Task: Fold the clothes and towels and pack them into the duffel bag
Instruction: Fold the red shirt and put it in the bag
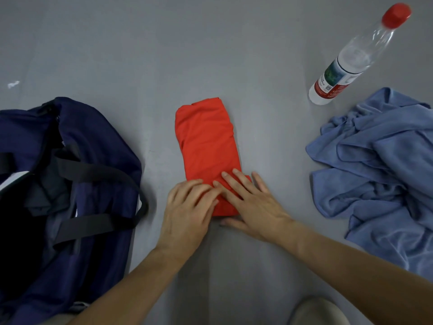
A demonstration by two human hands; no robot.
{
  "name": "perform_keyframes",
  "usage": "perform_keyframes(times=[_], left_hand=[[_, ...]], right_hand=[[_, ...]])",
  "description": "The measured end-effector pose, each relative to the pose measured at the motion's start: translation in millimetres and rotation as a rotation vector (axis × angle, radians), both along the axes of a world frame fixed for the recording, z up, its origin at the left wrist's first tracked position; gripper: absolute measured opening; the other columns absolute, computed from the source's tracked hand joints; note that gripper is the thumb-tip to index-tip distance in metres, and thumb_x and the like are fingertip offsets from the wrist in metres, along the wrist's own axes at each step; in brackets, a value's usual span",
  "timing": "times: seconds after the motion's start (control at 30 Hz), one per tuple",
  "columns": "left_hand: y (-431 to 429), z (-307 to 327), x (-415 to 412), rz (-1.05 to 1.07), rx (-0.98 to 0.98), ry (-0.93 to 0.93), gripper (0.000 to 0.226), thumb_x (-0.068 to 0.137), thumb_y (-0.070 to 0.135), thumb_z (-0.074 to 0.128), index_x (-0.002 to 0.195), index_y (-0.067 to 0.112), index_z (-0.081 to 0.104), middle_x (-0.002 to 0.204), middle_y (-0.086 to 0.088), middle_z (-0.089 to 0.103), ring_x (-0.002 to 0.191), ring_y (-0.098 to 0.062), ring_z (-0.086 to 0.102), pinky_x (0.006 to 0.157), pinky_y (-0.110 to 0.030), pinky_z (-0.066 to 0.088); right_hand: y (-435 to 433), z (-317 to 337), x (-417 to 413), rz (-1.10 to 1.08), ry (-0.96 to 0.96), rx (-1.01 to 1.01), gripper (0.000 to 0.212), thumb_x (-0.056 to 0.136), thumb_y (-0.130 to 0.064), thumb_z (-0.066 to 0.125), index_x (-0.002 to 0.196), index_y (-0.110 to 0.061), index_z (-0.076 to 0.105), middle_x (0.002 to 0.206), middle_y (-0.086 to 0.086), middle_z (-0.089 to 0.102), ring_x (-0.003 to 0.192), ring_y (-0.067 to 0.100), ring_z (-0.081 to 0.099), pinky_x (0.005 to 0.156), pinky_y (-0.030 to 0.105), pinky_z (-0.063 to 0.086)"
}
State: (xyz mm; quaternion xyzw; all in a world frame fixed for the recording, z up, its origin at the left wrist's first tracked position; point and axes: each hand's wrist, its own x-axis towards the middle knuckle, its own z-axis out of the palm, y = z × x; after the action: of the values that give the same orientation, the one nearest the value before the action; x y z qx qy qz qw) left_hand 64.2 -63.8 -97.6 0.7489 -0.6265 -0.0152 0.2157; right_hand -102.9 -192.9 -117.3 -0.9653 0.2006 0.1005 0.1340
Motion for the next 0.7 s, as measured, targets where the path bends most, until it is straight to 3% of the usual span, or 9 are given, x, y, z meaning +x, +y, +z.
perform_keyframes(times=[0.07, 0.13, 0.27, 0.33, 0.47, 0.53, 0.6, 0.7], left_hand=[[7.9, -4.9, 1.7, -0.113, 0.122, 0.003, 0.051, 0.101, 0.044, 0.052, 0.144, 0.016, 0.053, 0.145, -0.002, 0.054, 0.140, -0.023, 0.044, 0.118, -0.047, 0.030], [15.8, -13.2, 8.7, -0.148, 0.305, 0.012, 0.076, 0.098, 0.059, 0.049, 0.158, 0.019, 0.026, 0.164, 0.001, 0.026, 0.153, -0.019, 0.018, 0.123, -0.049, 0.019], [15.0, -20.4, 15.2, -0.164, 0.373, 0.007, 0.080, 0.098, 0.051, 0.053, 0.160, 0.019, 0.015, 0.167, 0.002, 0.013, 0.155, -0.017, 0.007, 0.123, -0.048, 0.018], [11.1, -19.0, 14.2, -0.137, 0.364, 0.027, 0.074, 0.100, 0.041, 0.054, 0.160, 0.020, 0.018, 0.166, 0.002, 0.017, 0.154, -0.016, 0.011, 0.124, -0.047, 0.018], [3.3, -10.7, 18.0, -0.108, 0.276, 0.070, 0.065, 0.095, 0.028, 0.062, 0.154, 0.021, 0.036, 0.154, 0.000, 0.045, 0.144, -0.019, 0.038, 0.124, -0.046, 0.018], [-1.6, -1.9, 19.4, -0.089, 0.261, 0.136, 0.058, 0.091, 0.029, 0.064, 0.146, 0.021, 0.045, 0.139, -0.001, 0.060, 0.130, -0.019, 0.053, 0.121, -0.037, 0.025], [-3.2, 10.1, 20.6, -0.050, 0.310, 0.226, 0.052, 0.091, 0.035, 0.061, 0.139, 0.026, 0.046, 0.122, 0.000, 0.066, 0.112, -0.019, 0.061, 0.106, -0.029, 0.040], [-0.4, 20.2, 20.7, 0.020, 0.367, 0.368, 0.041, 0.094, 0.044, 0.056, 0.132, 0.034, 0.047, 0.118, 0.010, 0.064, 0.103, -0.011, 0.061, 0.090, -0.027, 0.047]], right_hand=[[-4.0, -0.3, 4.8, -0.002, -0.008, -0.012, 0.085, 0.089, -0.072, 0.030, 0.160, -0.028, 0.010, 0.167, 0.002, 0.014, 0.154, 0.027, 0.009, 0.119, 0.062, 0.017], [-4.1, -1.7, 5.8, -0.001, -0.015, -0.031, 0.085, 0.090, -0.072, 0.029, 0.160, -0.026, 0.011, 0.167, 0.003, 0.014, 0.154, 0.027, 0.009, 0.118, 0.063, 0.018], [-7.1, -3.3, 9.1, 0.005, -0.051, -0.058, 0.086, 0.091, -0.072, 0.030, 0.160, -0.024, 0.010, 0.167, 0.004, 0.014, 0.154, 0.028, 0.010, 0.117, 0.064, 0.021], [-11.0, -1.3, 7.2, 0.037, -0.076, -0.084, 0.083, 0.093, -0.068, 0.033, 0.160, -0.022, 0.016, 0.166, 0.005, 0.017, 0.154, 0.029, 0.013, 0.118, 0.062, 0.022], [-20.9, 4.3, 0.7, 0.101, -0.129, -0.143, 0.080, 0.079, -0.042, 0.068, 0.150, -0.015, 0.043, 0.154, 0.006, 0.043, 0.144, 0.030, 0.037, 0.118, 0.054, 0.027], [-19.8, 5.2, 0.3, 0.078, -0.203, -0.115, 0.067, 0.081, -0.041, 0.063, 0.142, -0.015, 0.053, 0.140, 0.002, 0.059, 0.130, 0.027, 0.051, 0.114, 0.050, 0.034], [-16.0, 10.3, 2.8, -0.001, -0.247, 0.035, 0.054, 0.086, -0.046, 0.053, 0.133, -0.020, 0.059, 0.124, -0.002, 0.066, 0.114, 0.022, 0.057, 0.102, 0.042, 0.047], [-13.3, 24.2, 4.1, -0.235, -0.115, 0.303, 0.053, 0.087, -0.064, 0.048, 0.130, -0.032, 0.055, 0.105, 0.002, 0.067, 0.099, 0.021, 0.061, 0.088, 0.035, 0.051]])
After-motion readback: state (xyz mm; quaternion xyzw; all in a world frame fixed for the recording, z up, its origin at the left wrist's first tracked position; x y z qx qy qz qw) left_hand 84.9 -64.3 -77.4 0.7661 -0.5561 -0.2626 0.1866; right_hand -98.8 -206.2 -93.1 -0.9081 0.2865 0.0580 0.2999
